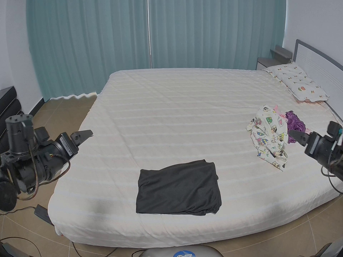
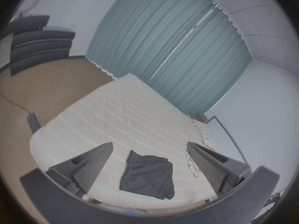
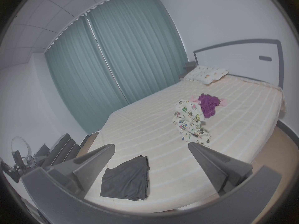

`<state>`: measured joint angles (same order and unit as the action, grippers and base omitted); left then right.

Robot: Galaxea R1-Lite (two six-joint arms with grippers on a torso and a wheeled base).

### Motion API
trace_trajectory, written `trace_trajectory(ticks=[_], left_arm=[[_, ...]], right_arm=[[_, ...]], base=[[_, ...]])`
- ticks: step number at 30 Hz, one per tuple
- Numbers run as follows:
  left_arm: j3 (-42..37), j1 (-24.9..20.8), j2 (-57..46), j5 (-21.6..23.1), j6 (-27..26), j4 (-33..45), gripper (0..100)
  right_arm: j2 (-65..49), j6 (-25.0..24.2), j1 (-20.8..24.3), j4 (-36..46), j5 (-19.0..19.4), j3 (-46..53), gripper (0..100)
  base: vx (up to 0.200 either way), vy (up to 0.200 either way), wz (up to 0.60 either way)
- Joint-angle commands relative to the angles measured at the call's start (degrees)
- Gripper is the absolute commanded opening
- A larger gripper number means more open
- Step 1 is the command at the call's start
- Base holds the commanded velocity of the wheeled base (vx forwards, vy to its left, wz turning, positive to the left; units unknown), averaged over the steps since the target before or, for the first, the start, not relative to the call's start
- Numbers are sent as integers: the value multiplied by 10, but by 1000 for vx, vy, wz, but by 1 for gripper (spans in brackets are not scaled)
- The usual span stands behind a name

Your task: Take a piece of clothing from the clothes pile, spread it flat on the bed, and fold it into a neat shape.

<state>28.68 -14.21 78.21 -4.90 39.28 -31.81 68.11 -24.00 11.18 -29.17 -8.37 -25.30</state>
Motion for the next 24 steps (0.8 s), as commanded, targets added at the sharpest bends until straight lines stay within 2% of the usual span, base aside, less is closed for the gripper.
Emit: trace_trajectory(ticks=[1,4,6,7,9,11,12,17,21,24], left_arm=[[-72,-69,-335,-209,-144,156,100],[-64,-60,-400,-225,-198,220,100],[-59,-53,-417,-227,-213,238,100],[-51,-25,-443,-227,-235,271,100],[-50,23,-470,-226,-266,291,100],[-50,27,-473,-226,-269,292,100],[-50,75,-515,-221,-317,299,100],[-57,81,-568,-223,-343,314,100],[-71,83,-625,-221,-374,356,100],[-93,83,-677,-221,-401,399,100]], right_arm=[[-412,132,-68,126,6,164,100],[-474,180,-92,157,21,170,100],[-493,193,-89,173,28,167,100],[-522,211,-85,205,34,158,100],[-547,234,-82,242,35,147,100],[-549,236,-82,245,35,147,100],[-587,253,-80,295,35,135,100],[-633,253,-78,344,33,143,100],[-663,255,-102,349,35,177,100],[-681,266,-109,321,36,230,100]], base=[[0,0,0],[0,0,0],[0,0,0],[0,0,0],[0,0,0],[0,0,0],[0,0,0],[0,0,0],[0,0,0],[0,0,0]])
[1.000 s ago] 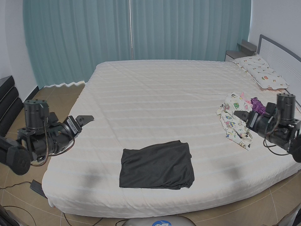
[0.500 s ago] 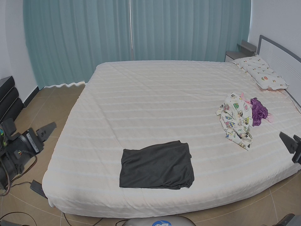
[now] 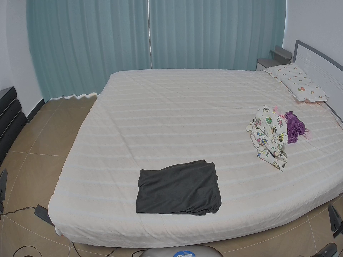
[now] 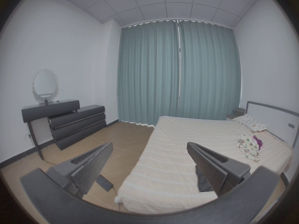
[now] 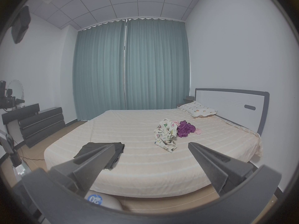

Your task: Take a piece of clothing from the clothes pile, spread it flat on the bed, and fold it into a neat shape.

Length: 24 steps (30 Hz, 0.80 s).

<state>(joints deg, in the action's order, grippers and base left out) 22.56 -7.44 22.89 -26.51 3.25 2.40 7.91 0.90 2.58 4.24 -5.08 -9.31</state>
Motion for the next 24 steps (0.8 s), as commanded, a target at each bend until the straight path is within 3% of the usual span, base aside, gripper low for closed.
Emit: trace_trajectory(ticks=[1,8,12,17,20,21,24], left_arm=[[-36,16,-129,-5,-41,59,100],[-55,40,-166,-6,-77,56,100],[-66,66,-170,-4,-109,57,100],[-170,73,-222,14,-112,49,100],[-211,74,-228,44,-90,-15,100],[-226,73,-228,61,-40,-67,100],[-226,74,-228,80,-22,-57,100]], right_arm=[[-79,16,-23,-20,2,72,100],[-77,9,-22,-22,7,70,100],[-69,8,-20,-22,39,73,100],[-78,-9,-23,-21,46,73,100],[-78,-23,-25,-22,46,73,100],[-77,-39,-25,-25,49,73,100],[-77,-60,-25,-25,51,73,100]], base=[[0,0,0],[0,0,0],[0,0,0],[0,0,0],[0,0,0],[0,0,0],[0,0,0]])
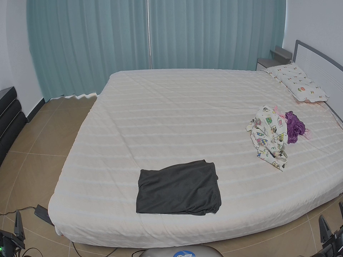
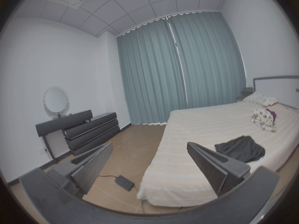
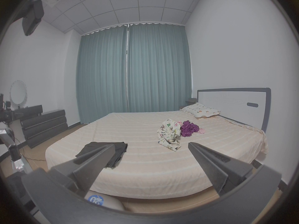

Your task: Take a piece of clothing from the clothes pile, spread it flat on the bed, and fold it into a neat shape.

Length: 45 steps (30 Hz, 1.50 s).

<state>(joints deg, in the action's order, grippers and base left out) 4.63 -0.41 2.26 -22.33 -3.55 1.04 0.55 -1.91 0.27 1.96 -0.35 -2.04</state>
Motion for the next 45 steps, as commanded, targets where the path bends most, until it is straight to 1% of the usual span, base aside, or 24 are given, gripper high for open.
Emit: trace_trajectory(ticks=[1,3,6,8,10,11,12,14,16,18,21,25,28,29,30,31,33,34,35,37,38,40,41,45], left_arm=[[-46,4,-22,44,46,-44,100],[-46,4,-22,67,43,-43,100],[-46,4,-22,122,43,-39,100],[-46,4,-22,142,44,-38,100],[-46,4,-22,187,49,-35,100],[-46,4,-22,191,49,-33,100],[-45,4,-22,239,39,-3,100],[-45,4,-22,273,18,-4,100],[-45,4,-22,274,6,-6,100],[-45,4,-22,272,10,-4,100],[-45,4,-22,245,14,-5,100],[-46,4,-22,238,15,-7,100],[-45,4,-22,237,14,-8,100],[-45,4,-22,237,14,-7,100],[-45,4,-22,237,14,-7,100],[-46,4,-22,237,14,-7,100],[-45,4,-22,237,14,-7,100],[-46,4,-22,237,15,-8,100],[-46,4,-22,237,15,-8,100],[-45,4,-22,237,15,-7,100],[-46,4,-22,237,15,-7,100],[-46,4,-22,237,16,-7,100],[-46,4,-22,237,17,-7,100],[-45,4,-22,237,16,-8,100]], right_arm=[[-4,-39,-2,-2,3,0,100],[-4,-48,-2,-4,-1,1,100],[-4,-47,-2,-4,-3,1,100],[-5,-43,-2,-4,-3,1,100],[-5,-26,-2,-6,0,0,100],[-4,-23,-2,-6,0,0,100],[-5,17,-2,-6,0,1,100],[-5,55,0,-15,0,5,100],[-5,67,-2,-29,4,12,100],[-5,67,-2,-28,-2,12,100],[-4,67,-2,-27,-10,11,100],[-4,65,-2,-26,-12,12,100],[-5,90,-2,-35,8,13,100],[-5,111,-2,-41,18,14,100],[-5,111,-2,-41,18,14,100],[-5,133,0,-64,34,4,100],[3,133,3,-71,42,-17,100],[-1,119,1,-61,44,-14,100],[-3,96,-3,-45,43,18,100],[-4,38,-3,-24,33,20,100],[-5,24,-3,-16,22,17,100],[-5,22,-2,-20,17,20,100],[-4,24,-3,-20,6,20,100],[-4,24,-3,-19,6,20,100]], base=[[0,0,0],[0,0,0],[0,0,0],[0,0,0],[0,0,0],[0,0,0],[0,0,0],[0,0,0],[0,0,0],[0,0,0],[0,0,0],[0,0,0],[0,0,0],[0,0,0],[0,0,0],[0,0,0],[0,0,0],[0,0,0],[0,0,0],[0,0,0],[0,0,0],[0,0,0],[0,0,0],[0,0,0]])
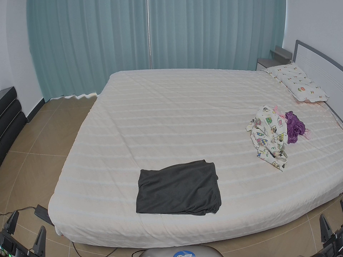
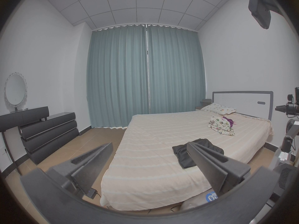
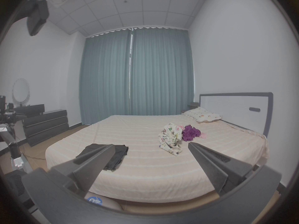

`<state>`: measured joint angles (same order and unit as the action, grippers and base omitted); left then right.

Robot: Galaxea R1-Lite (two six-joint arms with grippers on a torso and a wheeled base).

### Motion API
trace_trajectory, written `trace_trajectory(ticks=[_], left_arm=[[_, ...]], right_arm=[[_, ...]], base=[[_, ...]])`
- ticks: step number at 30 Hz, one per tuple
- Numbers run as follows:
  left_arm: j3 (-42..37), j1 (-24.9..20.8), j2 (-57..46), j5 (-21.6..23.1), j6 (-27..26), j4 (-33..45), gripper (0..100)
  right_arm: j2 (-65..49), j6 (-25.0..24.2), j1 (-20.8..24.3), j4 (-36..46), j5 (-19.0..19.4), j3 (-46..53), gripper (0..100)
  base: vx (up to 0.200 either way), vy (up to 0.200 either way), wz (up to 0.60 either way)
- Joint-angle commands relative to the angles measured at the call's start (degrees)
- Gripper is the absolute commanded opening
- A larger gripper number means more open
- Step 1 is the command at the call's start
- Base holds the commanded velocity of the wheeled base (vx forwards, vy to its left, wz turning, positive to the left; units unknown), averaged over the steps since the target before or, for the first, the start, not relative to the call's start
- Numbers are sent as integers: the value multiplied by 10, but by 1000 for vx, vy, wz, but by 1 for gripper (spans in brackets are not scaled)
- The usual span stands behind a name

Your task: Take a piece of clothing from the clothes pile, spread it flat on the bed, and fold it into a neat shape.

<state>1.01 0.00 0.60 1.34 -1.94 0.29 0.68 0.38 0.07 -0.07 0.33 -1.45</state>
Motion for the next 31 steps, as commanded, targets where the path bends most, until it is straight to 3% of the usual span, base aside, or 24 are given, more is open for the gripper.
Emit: trace_trajectory(ticks=[1,5,17,31], left_arm=[[-9,0,-5,0,1,1,100],[-9,0,-5,-2,4,1,100],[-9,0,-5,0,6,1,100],[-9,0,-5,0,6,1,100]], right_arm=[[-5,1,-1,2,-1,15,100],[-5,0,-1,3,-12,15,100],[-6,23,0,0,4,15,100],[-6,3,0,0,-2,15,100]], base=[[0,0,0],[0,0,0],[0,0,0],[0,0,0]])
